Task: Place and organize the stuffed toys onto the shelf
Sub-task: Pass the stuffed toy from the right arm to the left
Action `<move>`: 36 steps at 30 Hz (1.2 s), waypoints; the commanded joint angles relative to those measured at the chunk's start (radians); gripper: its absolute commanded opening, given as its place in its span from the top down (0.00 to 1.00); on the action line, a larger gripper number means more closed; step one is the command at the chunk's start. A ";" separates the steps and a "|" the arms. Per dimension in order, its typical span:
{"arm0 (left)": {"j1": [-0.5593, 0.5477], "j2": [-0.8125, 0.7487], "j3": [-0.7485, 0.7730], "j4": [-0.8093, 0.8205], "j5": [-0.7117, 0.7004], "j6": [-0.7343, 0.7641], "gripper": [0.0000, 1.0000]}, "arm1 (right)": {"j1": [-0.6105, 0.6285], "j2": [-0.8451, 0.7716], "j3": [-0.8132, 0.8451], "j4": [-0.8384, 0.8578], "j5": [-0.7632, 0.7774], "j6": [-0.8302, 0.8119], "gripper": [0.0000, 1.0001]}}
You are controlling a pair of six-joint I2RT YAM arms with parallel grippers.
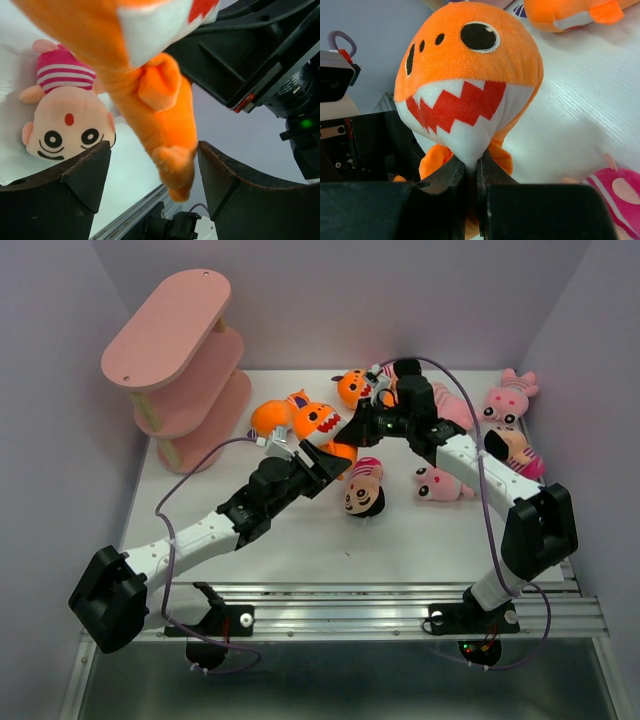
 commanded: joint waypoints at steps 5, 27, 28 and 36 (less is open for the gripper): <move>-0.016 0.045 0.081 0.092 0.010 0.029 0.25 | -0.001 -0.063 -0.054 0.082 -0.032 0.014 0.88; -0.016 0.069 0.118 0.017 -0.151 0.151 1.00 | -0.010 -0.099 -0.060 0.111 -0.040 -0.019 0.21; -0.016 0.062 0.118 -0.002 -0.168 0.157 1.00 | -0.010 -0.109 -0.052 0.096 -0.031 -0.033 0.13; -0.001 0.038 0.144 -0.176 -0.303 0.239 1.00 | -0.162 -0.168 -0.011 0.039 -0.081 -0.102 0.00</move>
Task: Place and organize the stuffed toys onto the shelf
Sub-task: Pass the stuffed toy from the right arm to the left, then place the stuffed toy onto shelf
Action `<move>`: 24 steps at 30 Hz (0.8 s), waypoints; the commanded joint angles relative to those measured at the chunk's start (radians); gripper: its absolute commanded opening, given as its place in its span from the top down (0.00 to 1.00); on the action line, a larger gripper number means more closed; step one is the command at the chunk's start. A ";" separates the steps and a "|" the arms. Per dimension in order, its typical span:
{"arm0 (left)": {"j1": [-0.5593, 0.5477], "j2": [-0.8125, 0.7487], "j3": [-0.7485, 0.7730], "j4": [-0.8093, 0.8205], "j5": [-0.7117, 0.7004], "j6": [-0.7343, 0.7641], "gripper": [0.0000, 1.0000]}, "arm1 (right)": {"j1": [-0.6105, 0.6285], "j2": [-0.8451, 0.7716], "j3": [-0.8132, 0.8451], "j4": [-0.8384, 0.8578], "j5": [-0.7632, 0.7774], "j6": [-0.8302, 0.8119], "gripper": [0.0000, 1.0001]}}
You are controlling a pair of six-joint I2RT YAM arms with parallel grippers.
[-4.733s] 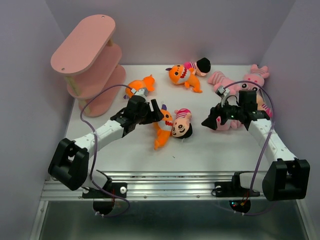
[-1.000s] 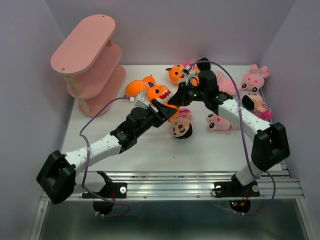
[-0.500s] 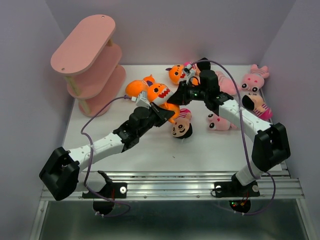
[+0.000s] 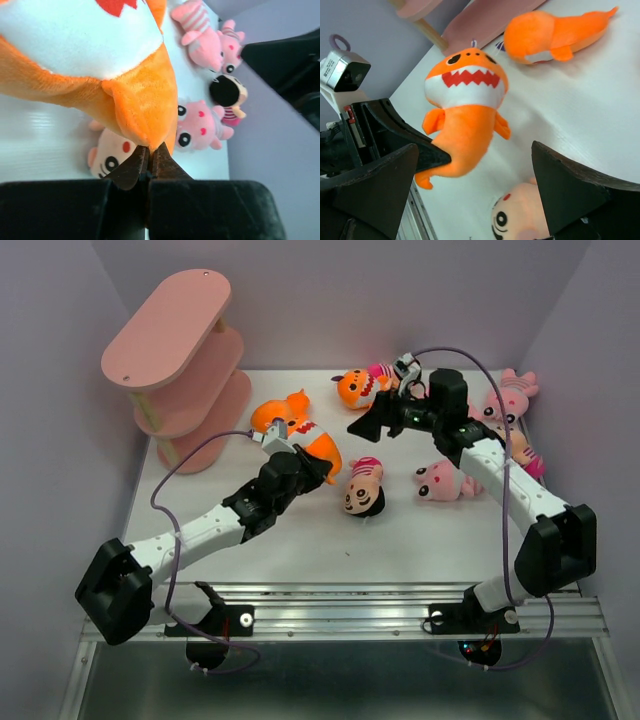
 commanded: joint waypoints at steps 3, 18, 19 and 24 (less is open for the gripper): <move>0.033 0.004 0.108 -0.106 -0.172 0.129 1.00 | -0.141 -0.073 0.020 0.008 -0.130 -0.072 0.00; 0.232 0.342 0.494 -0.227 -0.191 0.334 1.00 | -0.194 -0.173 -0.186 0.011 -0.196 -0.173 0.00; 0.238 0.360 0.512 -0.237 -0.194 0.337 1.00 | -0.195 -0.174 -0.191 0.011 -0.196 -0.173 0.00; 0.287 0.469 0.628 -0.316 -0.226 0.356 1.00 | -0.213 -0.181 -0.218 0.014 -0.209 -0.180 0.00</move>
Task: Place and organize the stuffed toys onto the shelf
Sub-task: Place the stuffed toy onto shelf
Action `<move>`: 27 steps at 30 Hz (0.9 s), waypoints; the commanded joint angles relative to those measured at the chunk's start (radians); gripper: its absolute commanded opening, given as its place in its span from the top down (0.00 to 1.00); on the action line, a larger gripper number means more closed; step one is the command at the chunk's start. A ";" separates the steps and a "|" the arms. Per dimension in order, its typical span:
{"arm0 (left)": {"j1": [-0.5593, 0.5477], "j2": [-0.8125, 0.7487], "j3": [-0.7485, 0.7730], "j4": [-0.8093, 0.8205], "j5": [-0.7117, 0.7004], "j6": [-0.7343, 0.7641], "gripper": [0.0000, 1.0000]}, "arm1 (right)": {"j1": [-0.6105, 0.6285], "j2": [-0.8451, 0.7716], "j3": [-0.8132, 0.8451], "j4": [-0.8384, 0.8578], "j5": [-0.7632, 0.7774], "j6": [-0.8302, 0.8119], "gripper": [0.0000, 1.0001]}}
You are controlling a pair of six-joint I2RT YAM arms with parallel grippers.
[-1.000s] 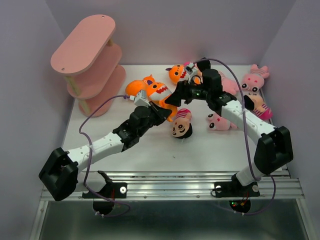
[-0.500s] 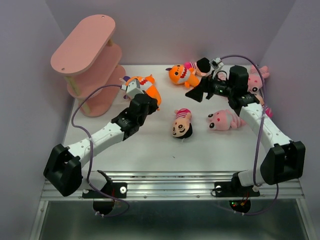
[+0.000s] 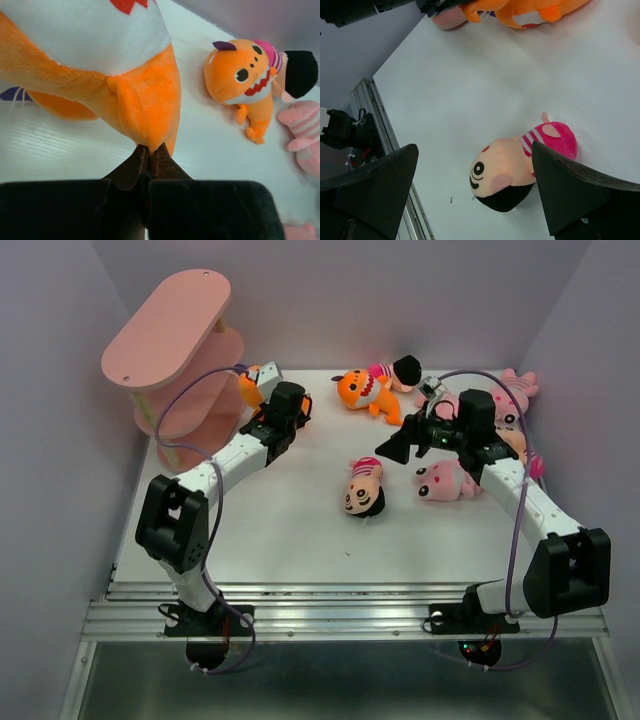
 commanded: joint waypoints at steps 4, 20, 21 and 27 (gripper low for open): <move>0.033 0.088 0.146 -0.110 -0.083 0.054 1.00 | -0.029 -0.037 -0.025 0.034 -0.042 -0.025 0.00; 0.035 0.231 0.186 -0.155 0.028 -0.012 1.00 | -0.057 -0.032 -0.056 0.065 -0.062 -0.006 0.00; 0.033 0.247 0.190 -0.152 0.053 -0.018 1.00 | -0.057 -0.034 -0.057 0.065 -0.062 -0.006 0.00; 0.028 0.286 0.210 -0.115 0.209 -0.062 1.00 | -0.077 -0.043 -0.063 0.066 -0.068 -0.003 0.00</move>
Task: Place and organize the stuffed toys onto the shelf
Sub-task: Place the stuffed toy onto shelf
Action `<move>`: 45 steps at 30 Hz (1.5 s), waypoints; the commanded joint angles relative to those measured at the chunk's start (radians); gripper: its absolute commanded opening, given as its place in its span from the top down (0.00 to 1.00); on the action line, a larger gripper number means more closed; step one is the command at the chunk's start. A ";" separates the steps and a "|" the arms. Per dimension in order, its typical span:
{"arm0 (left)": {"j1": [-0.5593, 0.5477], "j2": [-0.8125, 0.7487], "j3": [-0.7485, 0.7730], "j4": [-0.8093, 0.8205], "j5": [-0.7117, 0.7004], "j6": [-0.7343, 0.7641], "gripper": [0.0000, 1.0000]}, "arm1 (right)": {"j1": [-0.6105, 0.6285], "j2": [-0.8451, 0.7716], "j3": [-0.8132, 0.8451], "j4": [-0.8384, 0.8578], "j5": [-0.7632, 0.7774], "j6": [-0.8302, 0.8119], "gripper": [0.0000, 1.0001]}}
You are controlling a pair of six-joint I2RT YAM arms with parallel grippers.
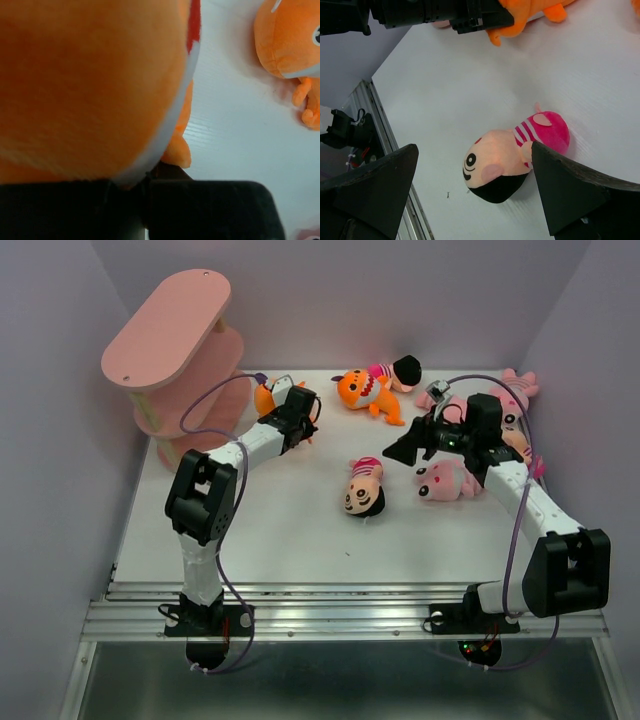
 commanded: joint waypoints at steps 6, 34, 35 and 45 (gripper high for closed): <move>-0.032 0.056 0.097 0.048 0.221 -0.066 1.00 | -0.043 -0.039 -0.016 0.048 -0.033 0.005 0.00; -0.064 -0.192 0.211 -0.004 0.224 0.104 1.00 | -0.092 -0.054 -0.040 0.048 -0.083 0.010 0.00; -0.059 -0.206 0.182 -0.011 0.219 0.105 1.00 | -0.092 -0.057 -0.042 0.048 -0.085 0.008 0.00; 0.001 -0.268 0.013 -0.005 0.176 0.046 1.00 | -0.102 -0.065 -0.063 0.087 -0.112 0.001 0.00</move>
